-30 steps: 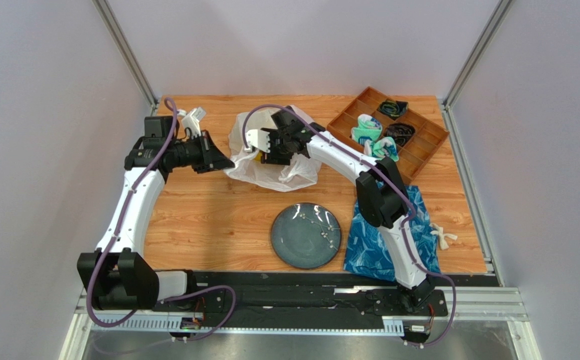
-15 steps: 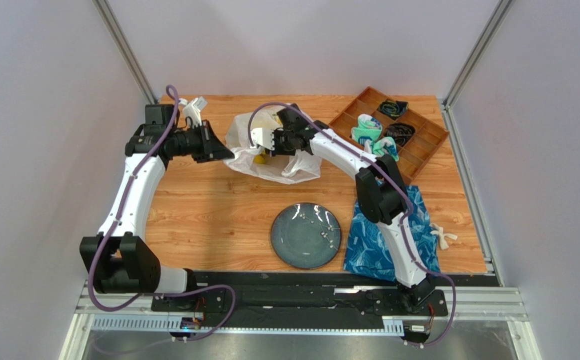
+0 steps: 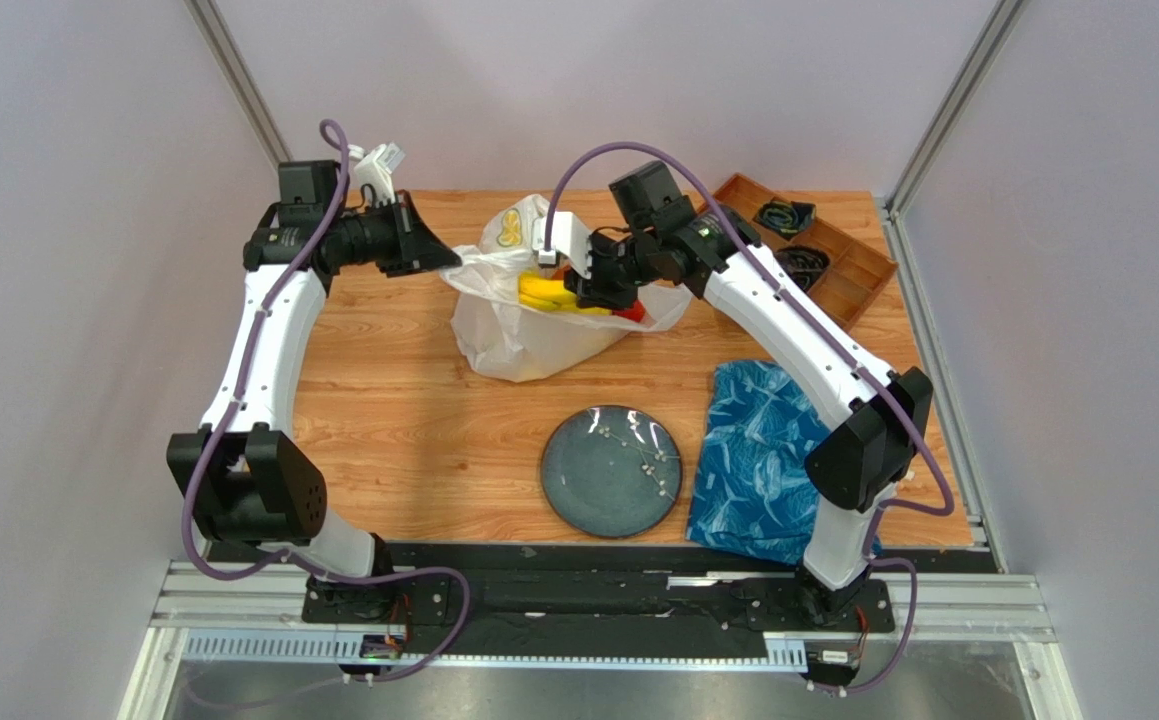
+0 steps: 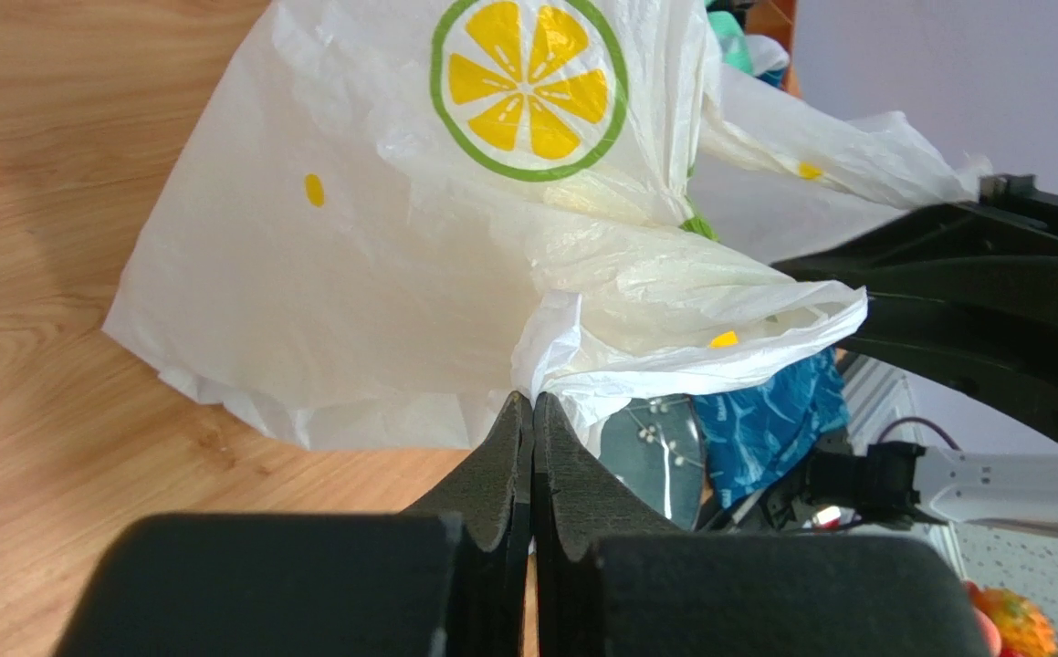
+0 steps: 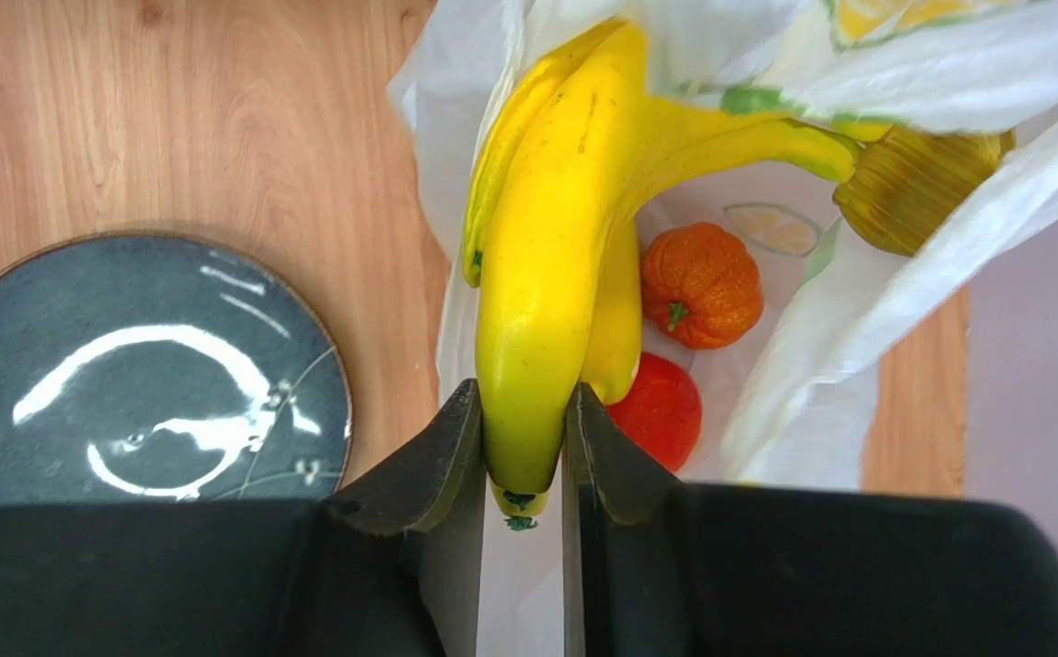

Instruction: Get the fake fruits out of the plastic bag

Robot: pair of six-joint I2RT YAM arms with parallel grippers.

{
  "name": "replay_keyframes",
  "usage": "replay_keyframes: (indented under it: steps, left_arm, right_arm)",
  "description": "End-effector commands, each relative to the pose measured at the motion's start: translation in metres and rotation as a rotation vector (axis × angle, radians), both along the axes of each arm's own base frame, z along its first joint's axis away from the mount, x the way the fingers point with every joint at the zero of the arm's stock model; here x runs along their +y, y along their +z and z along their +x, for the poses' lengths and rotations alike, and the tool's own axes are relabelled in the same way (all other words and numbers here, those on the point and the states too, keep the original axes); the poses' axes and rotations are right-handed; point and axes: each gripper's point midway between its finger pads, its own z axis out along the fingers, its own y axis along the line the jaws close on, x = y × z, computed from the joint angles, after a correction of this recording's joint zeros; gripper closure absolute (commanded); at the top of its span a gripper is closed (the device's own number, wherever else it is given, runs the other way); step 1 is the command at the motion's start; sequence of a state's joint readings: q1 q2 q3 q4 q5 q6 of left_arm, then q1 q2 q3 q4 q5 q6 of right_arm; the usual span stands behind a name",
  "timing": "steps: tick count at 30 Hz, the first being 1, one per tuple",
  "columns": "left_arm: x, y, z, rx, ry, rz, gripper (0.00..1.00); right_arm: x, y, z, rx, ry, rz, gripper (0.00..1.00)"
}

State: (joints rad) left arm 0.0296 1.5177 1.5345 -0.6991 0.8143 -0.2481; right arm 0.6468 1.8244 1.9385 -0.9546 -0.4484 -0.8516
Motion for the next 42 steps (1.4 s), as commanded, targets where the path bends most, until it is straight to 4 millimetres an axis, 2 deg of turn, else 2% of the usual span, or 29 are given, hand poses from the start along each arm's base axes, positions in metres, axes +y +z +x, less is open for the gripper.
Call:
replay_keyframes:
  steps: [1, 2, 5, 6, 8, 9, 11, 12, 14, 15, 16, 17, 18, 20, 21, 23, 24, 26, 27, 28, 30, 31, 32, 34, 35, 37, 38, 40, 42]
  left_arm:
    - [0.017, 0.014, 0.014, -0.083, 0.047, 0.079, 1.0]
    - [0.019, 0.016, 0.014, -0.092, 0.055, 0.088, 1.0]
    - [0.024, 0.017, 0.014, -0.099, 0.07, 0.111, 1.0]
    - [0.025, 0.016, 0.016, -0.101, 0.079, 0.119, 1.0]
    - [0.025, 0.017, 0.021, -0.097, 0.081, 0.11, 1.0]
    - [0.022, 0.019, 0.024, -0.1, 0.069, 0.096, 1.0]
    - [0.021, 0.023, 0.035, -0.107, 0.063, 0.08, 1.0]
    - [0.02, 0.026, 0.038, -0.112, 0.056, 0.075, 1.0]
    - [0.02, 0.029, 0.046, -0.128, 0.044, 0.079, 1.0]
    - [0.02, 0.03, 0.048, -0.132, 0.041, 0.08, 1.0]
    - [0.02, 0.03, 0.049, -0.136, 0.042, 0.082, 1.0]
    - [0.02, 0.031, 0.049, -0.142, 0.04, 0.083, 1.0]
    - [0.02, 0.03, 0.048, -0.144, 0.038, 0.086, 1.0]
    - [0.02, 0.029, 0.044, -0.143, 0.04, 0.085, 1.0]
    - [0.02, 0.025, 0.043, -0.138, 0.041, 0.086, 1.0]
    - [0.02, 0.028, 0.037, -0.149, 0.038, 0.09, 1.0]
    - [0.02, 0.029, 0.035, -0.152, 0.036, 0.094, 1.0]
    - [0.021, 0.031, 0.028, -0.162, 0.03, 0.104, 1.0]
    - [0.02, 0.028, 0.025, -0.155, 0.029, 0.108, 1.0]
    - [0.021, 0.031, 0.022, -0.165, 0.028, 0.113, 1.0]
    - [0.021, 0.031, 0.019, -0.17, 0.031, 0.119, 1.0]
    - [0.022, 0.032, 0.016, -0.172, 0.033, 0.119, 1.0]
    - [0.021, 0.032, 0.013, -0.171, 0.033, 0.12, 1.0]
    - [0.022, 0.034, 0.008, -0.179, 0.035, 0.125, 1.0]
    - [0.022, 0.034, 0.005, -0.178, 0.034, 0.127, 1.0]
    - [0.022, 0.035, 0.0, -0.185, 0.03, 0.137, 1.0]
    - [0.024, 0.035, -0.001, -0.185, 0.036, 0.144, 1.0]
    - [0.025, 0.036, -0.005, -0.198, 0.037, 0.154, 1.0]
    - [0.026, 0.035, -0.007, -0.202, 0.037, 0.164, 1.0]
  right_arm:
    - [-0.032, -0.022, -0.01, 0.09, -0.121, -0.126, 0.96]
    - [-0.038, -0.022, -0.008, 0.081, -0.142, -0.139, 0.96]
    - [-0.055, 0.003, -0.013, 0.063, -0.17, -0.094, 0.97]
    - [-0.058, 0.029, -0.023, 0.047, -0.142, -0.033, 0.97]
    - [-0.062, 0.047, -0.047, 0.047, -0.067, -0.008, 0.96]
    - [-0.062, 0.066, -0.068, 0.038, 0.0, 0.048, 0.96]
    - [-0.066, 0.072, -0.092, 0.05, 0.063, 0.075, 0.96]
    - [-0.067, 0.085, -0.111, 0.044, 0.104, 0.121, 0.96]
    - [-0.069, 0.078, -0.132, 0.077, 0.162, 0.143, 0.97]
    - [-0.069, 0.088, -0.15, 0.059, 0.23, 0.195, 0.97]
    - [-0.069, 0.088, -0.158, 0.065, 0.248, 0.217, 0.97]
    - [-0.066, 0.072, -0.16, 0.091, 0.259, 0.231, 0.98]
    - [-0.067, 0.078, -0.173, 0.101, 0.273, 0.277, 0.97]
    - [-0.063, 0.054, -0.177, 0.16, 0.267, 0.304, 0.97]
    - [-0.062, 0.051, -0.188, 0.201, 0.286, 0.329, 0.97]
    - [-0.057, 0.041, -0.193, 0.229, 0.309, 0.349, 0.98]
    - [-0.054, 0.024, -0.205, 0.28, 0.334, 0.335, 1.0]
    - [-0.051, 0.008, -0.213, 0.3, 0.363, 0.333, 1.0]
    - [-0.052, -0.012, -0.221, 0.338, 0.367, 0.316, 1.0]
    - [-0.052, -0.022, -0.223, 0.361, 0.355, 0.311, 1.0]
    - [-0.047, -0.031, -0.221, 0.338, 0.348, 0.329, 1.0]
    - [-0.049, -0.052, -0.224, 0.385, 0.315, 0.314, 1.0]
    - [-0.043, -0.051, -0.218, 0.383, 0.281, 0.35, 1.0]
    - [-0.044, -0.072, -0.213, 0.415, 0.19, 0.352, 1.0]
    - [-0.039, -0.068, -0.209, 0.406, 0.161, 0.39, 1.0]
    - [-0.036, -0.073, -0.199, 0.349, 0.11, 0.398, 1.0]
    - [-0.039, -0.084, -0.201, 0.346, 0.085, 0.391, 1.0]
    - [-0.038, -0.091, -0.196, 0.307, 0.045, 0.401, 1.0]
    - [-0.04, -0.107, -0.196, 0.327, -0.006, 0.399, 0.99]
